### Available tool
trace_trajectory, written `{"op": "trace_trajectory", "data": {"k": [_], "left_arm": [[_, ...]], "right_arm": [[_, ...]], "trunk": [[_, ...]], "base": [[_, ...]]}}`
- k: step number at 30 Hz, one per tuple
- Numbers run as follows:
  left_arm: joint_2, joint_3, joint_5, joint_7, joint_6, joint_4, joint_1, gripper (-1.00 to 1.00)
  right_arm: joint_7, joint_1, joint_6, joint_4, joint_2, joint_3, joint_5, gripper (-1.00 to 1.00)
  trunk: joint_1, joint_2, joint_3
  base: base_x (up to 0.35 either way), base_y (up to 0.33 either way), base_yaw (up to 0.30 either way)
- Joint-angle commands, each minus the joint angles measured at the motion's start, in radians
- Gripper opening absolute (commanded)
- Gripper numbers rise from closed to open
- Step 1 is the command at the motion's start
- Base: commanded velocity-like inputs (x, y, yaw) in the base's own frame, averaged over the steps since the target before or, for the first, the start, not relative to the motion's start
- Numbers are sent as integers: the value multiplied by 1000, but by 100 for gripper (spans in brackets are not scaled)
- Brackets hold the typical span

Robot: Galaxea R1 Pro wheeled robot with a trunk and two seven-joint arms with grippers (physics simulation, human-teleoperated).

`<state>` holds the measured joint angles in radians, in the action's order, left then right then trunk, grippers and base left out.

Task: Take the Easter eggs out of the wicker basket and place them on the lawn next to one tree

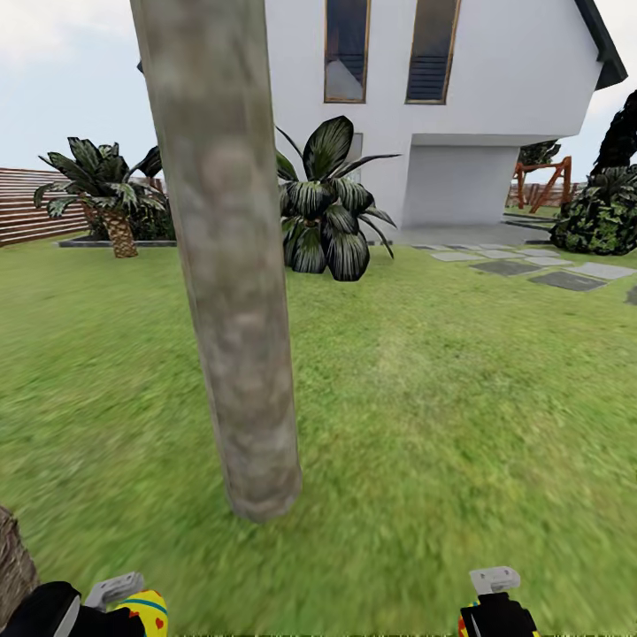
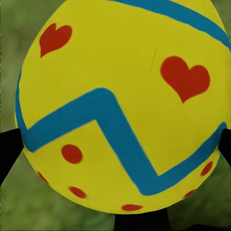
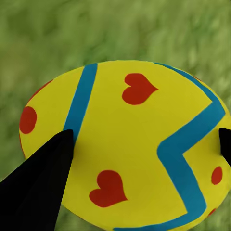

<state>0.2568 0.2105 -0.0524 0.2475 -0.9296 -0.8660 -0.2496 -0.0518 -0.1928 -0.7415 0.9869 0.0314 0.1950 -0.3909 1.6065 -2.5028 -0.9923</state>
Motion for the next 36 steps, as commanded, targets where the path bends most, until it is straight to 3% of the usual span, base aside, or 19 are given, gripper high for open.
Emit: {"op": "trace_trajectory", "data": {"k": [1,36], "left_arm": [[0,2,-5,0,-6,-1,0,-100],[-22,-3,2,-8,-7,1,0,-100]], "right_arm": [[-3,0,-3,1,1,1,3,-100],[-3,-1,-2,1,-1,3,3,-100]], "trunk": [[0,-1,-5],[16,-9,-140]], "base": [[2,0,0],[0,0,0]]}}
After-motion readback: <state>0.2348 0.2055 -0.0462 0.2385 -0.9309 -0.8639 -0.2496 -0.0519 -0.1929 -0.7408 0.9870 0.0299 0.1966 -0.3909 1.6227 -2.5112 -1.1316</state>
